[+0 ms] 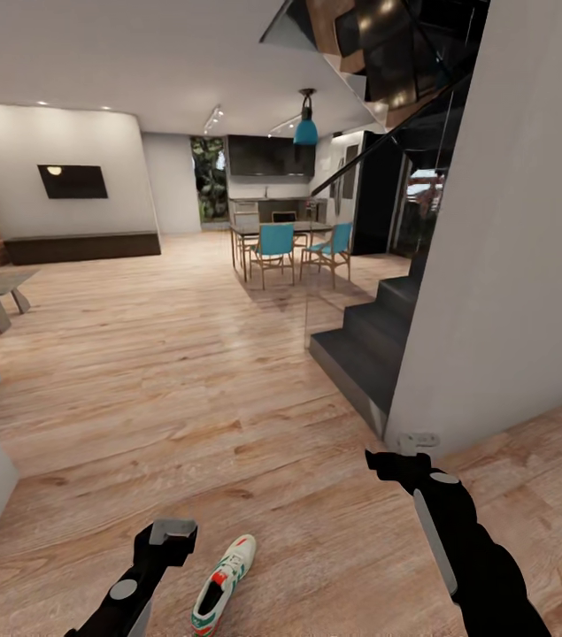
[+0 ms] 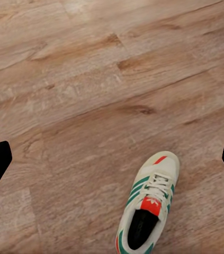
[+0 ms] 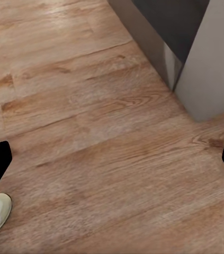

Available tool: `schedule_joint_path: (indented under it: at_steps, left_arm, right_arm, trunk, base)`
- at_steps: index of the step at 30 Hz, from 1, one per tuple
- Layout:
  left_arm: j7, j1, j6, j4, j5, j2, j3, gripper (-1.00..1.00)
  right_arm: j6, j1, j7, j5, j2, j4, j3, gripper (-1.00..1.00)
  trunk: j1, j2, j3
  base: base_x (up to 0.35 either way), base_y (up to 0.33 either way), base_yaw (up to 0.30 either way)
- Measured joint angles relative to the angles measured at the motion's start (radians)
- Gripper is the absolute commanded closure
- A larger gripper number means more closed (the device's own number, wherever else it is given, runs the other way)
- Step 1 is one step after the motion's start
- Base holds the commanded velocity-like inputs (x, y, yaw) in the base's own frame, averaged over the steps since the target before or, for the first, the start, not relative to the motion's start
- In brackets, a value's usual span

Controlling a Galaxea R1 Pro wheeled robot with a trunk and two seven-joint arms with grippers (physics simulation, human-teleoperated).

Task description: Pick up the two gym shoes and the two sandals from the corridor floor and place them onto the hallstand (shoe rack) in the corridor, making sure they are on the rack and not on the floor. Arrange them so the two gym shoes are next to each other and the two sandals are next to each other.

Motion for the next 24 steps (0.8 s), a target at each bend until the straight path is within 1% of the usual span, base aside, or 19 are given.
schedule_joint_path:
  at_steps: [7,24]
  left_arm:
    - [0.0,0.0,0.0,0.0,0.0,0.001,0.0,-1.0]
    - [0.0,-0.001,0.0,0.0,0.0,0.001,0.0,-1.0]
  right_arm:
    - [0.0,0.0,-0.001,0.0,0.0,0.0,0.0,-1.0]
    - [0.0,0.0,-0.003,0.0,0.0,0.0,0.0,-1.0]
  trunk:
    - [0.027,-0.049,-0.033]
    - [0.092,-0.168,-0.112]
  base:
    - [0.0,0.0,-0.127]
    - [0.0,0.0,-0.171]
